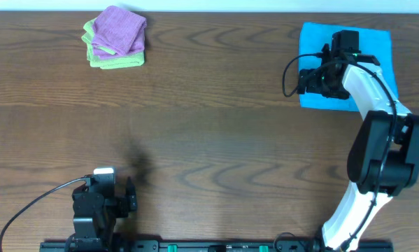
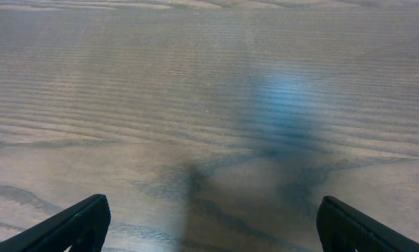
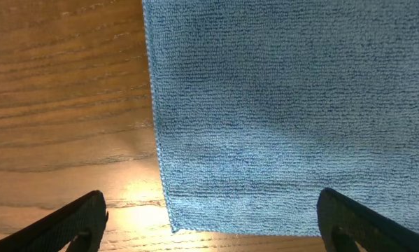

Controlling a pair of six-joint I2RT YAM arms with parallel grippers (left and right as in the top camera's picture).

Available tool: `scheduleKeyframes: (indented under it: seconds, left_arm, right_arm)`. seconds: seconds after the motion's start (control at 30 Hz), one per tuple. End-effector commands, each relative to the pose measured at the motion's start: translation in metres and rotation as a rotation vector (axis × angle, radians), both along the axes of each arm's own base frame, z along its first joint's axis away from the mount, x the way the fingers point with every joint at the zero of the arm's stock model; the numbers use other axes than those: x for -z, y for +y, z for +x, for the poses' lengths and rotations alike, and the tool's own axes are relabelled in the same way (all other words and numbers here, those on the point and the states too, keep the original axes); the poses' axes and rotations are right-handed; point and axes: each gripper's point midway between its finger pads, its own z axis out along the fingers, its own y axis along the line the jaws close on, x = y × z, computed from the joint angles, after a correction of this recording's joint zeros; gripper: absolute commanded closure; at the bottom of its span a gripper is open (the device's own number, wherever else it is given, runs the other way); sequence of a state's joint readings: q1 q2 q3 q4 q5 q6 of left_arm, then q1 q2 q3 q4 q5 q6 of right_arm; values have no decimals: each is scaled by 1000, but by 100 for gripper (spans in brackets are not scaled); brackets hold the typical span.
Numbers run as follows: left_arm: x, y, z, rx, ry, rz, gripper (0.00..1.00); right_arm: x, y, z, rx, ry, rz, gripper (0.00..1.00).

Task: Fold the cloth
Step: 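Reach the right gripper to the blue cloth's near edge and grasp it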

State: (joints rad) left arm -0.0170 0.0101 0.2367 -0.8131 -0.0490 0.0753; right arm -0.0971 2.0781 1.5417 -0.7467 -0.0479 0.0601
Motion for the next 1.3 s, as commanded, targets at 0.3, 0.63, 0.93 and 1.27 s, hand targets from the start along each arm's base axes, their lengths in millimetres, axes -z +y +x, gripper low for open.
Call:
scheduleKeyframes:
  seconds: [0.3,0.63,0.93,1.27]
  left_arm:
    - [24,0,-8,9,76,12,5]
    - [24,0,-8,9,76,12,4]
    - [24,0,-8,9,76,12,5]
    - [24,0,-8,9,76,12,4]
  right_arm:
    - [19,-5,-6,12,61,-8,9]
    - [20,-5,-7,1,64,-11,11]
    - [25,-5,-10,-2,83,-9,9]
    - [32,-4,-13,-3,104,-7,21]
